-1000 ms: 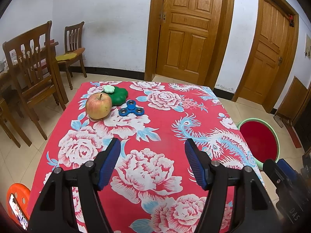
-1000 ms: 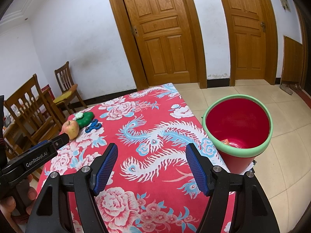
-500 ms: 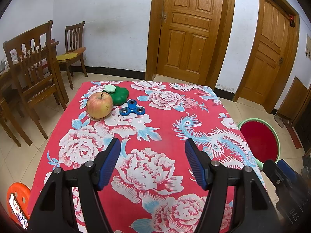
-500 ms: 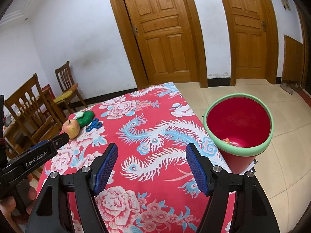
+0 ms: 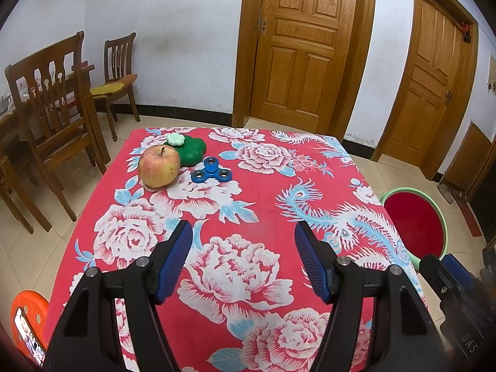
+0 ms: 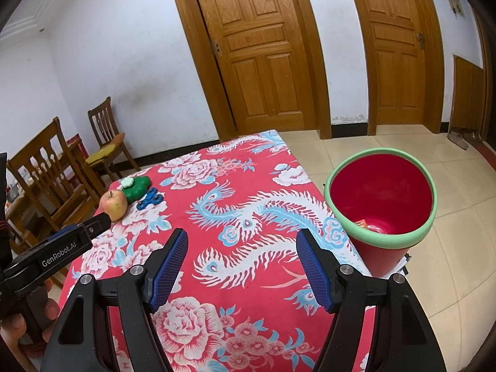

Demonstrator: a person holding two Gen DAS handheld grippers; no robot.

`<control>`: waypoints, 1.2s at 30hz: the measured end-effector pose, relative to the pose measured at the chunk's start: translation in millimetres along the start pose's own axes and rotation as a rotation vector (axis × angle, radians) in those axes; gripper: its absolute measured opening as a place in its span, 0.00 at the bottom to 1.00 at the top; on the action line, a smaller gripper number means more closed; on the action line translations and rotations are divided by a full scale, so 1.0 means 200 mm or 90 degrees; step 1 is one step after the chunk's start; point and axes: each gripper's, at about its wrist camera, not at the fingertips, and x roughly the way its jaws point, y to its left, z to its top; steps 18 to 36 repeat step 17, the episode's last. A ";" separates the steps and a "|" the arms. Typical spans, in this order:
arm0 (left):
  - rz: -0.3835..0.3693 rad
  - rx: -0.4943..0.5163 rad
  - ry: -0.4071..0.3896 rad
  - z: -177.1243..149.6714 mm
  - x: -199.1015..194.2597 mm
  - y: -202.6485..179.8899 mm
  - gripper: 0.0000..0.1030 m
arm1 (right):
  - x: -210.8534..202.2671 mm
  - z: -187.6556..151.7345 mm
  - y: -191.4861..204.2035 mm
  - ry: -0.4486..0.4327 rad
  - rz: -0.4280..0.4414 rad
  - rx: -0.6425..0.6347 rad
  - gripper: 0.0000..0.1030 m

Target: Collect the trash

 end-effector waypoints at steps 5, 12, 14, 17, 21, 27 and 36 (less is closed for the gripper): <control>0.000 -0.001 0.001 0.00 0.00 0.00 0.66 | 0.00 0.00 0.00 0.001 0.000 0.000 0.71; 0.000 -0.001 0.002 0.00 0.00 0.01 0.66 | 0.00 0.00 0.00 0.002 0.000 0.001 0.71; 0.000 -0.001 0.002 0.00 0.00 0.00 0.66 | 0.00 -0.01 0.00 0.003 0.001 0.001 0.71; 0.001 -0.003 0.004 0.00 0.00 0.01 0.66 | 0.00 -0.02 0.01 0.005 0.001 0.000 0.71; 0.001 -0.003 0.004 0.00 0.00 0.01 0.66 | 0.00 -0.02 0.01 0.005 0.001 0.000 0.71; 0.001 -0.003 0.004 0.00 0.00 0.01 0.66 | 0.00 -0.02 0.01 0.005 0.001 0.000 0.71; 0.001 -0.003 0.004 0.00 0.00 0.01 0.66 | 0.00 -0.02 0.01 0.005 0.001 0.000 0.71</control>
